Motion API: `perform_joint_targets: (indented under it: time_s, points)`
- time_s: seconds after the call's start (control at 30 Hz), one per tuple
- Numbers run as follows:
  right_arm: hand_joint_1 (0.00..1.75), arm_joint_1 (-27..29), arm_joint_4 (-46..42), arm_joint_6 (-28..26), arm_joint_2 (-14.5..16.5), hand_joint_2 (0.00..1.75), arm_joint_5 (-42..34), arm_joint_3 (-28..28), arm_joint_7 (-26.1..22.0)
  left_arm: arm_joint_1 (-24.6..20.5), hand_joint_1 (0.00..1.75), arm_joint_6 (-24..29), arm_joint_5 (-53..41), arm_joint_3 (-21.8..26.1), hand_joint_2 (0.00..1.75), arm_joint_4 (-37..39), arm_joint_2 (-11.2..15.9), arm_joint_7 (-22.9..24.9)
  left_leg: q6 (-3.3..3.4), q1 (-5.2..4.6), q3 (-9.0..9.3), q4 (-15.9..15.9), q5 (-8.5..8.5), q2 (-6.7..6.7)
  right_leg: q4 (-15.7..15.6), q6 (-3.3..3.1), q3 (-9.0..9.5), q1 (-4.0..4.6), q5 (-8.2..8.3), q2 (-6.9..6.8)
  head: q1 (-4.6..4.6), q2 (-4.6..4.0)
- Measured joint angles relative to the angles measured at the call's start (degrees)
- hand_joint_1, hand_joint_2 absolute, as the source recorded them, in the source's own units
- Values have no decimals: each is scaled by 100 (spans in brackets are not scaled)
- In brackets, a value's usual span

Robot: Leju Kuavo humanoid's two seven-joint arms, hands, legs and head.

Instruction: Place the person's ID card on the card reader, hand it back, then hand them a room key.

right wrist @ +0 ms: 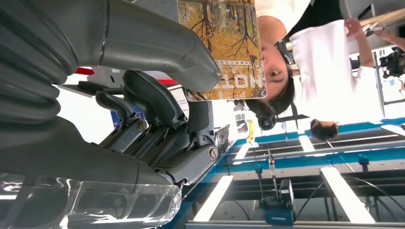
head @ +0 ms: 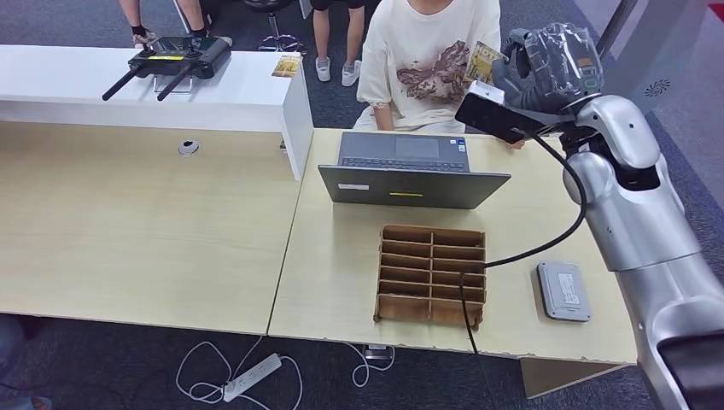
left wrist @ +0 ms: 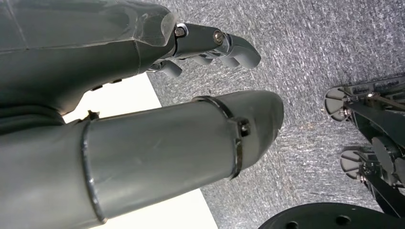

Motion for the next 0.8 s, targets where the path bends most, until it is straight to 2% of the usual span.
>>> perform_joint_targets:
  time_s: [0.4, 0.8]
  points:
    - [175, -952, 1836, -20, 661, 175, 194, 218, 122, 14, 0, -2, -6, 0, 0, 0, -19, 25, 0, 0, 1, 1, 5, 0, 1, 1, 0, 0, 4, -1, 0, 0]
    - [175, -1434, 2980, -49, 804, 175, 474, 314, 159, -9, 0, -9, -203, -78, 0, -2, -11, 85, 0, 0, 1, 5, 5, 0, 1, 2, 0, 0, 5, 1, 0, 0]
